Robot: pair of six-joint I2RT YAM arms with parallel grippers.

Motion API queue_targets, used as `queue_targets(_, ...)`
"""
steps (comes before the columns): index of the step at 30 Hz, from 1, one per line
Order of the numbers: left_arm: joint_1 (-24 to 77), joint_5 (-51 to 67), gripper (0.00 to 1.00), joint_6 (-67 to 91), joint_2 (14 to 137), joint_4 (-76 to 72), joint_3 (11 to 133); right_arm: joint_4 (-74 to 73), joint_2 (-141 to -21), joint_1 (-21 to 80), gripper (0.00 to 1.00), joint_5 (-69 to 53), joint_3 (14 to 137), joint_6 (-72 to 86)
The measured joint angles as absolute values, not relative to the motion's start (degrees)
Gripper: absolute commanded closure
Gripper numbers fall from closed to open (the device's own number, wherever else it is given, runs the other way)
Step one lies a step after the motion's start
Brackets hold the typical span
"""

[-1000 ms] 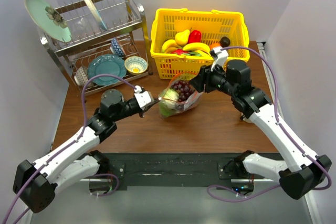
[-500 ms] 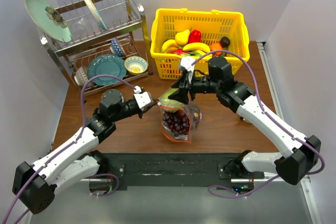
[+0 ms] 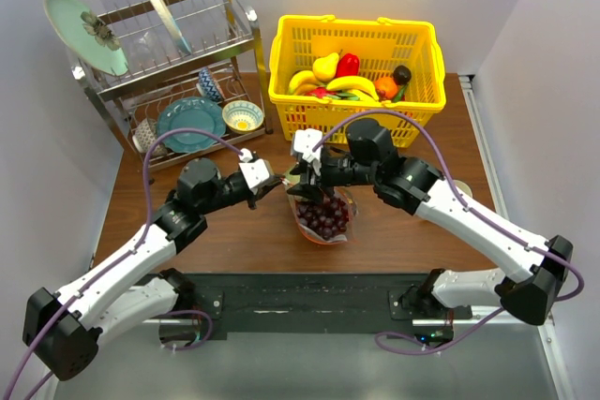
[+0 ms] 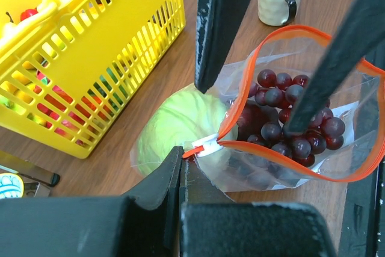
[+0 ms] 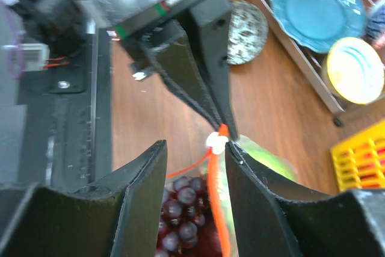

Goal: Place the food in the zip-top bag and seal the zipper
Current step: Zip the zipper food storage bag at the center of the board.

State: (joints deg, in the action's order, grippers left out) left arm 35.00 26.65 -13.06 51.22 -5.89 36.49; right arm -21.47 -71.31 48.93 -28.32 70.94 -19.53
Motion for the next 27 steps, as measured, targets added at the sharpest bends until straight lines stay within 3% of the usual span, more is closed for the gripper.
queue_targets(4, 35.0, 26.9, 1.0, -12.5, 51.2, -5.7, 36.6, -21.2, -71.5, 50.0, 0.6, -24.3, 70.8, -19.5)
queue_targets(16, 35.0, 28.0, 1.0, -9.8, 52.2, -3.4, 39.6, -19.9, -74.6, 52.7, 0.59, -18.2, 70.3, -19.0)
queue_targets(24, 35.0, 28.3, 1.0, -8.1, 53.0, -1.4, 40.8, -18.7, -74.6, 52.9, 0.87, -15.5, 69.0, -18.5)
queue_targets(25, 35.0, 28.3, 1.0, -8.1, 53.0, -1.2, 40.8, -18.6, -74.5, 52.9, 0.96, -15.3, 68.8, -18.4)
queue_targets(27, 35.0, 28.3, 1.0, -8.0, 53.0, -0.9, 40.8, -18.3, -74.1, 52.9, 1.0, -14.4, 68.2, -18.3)
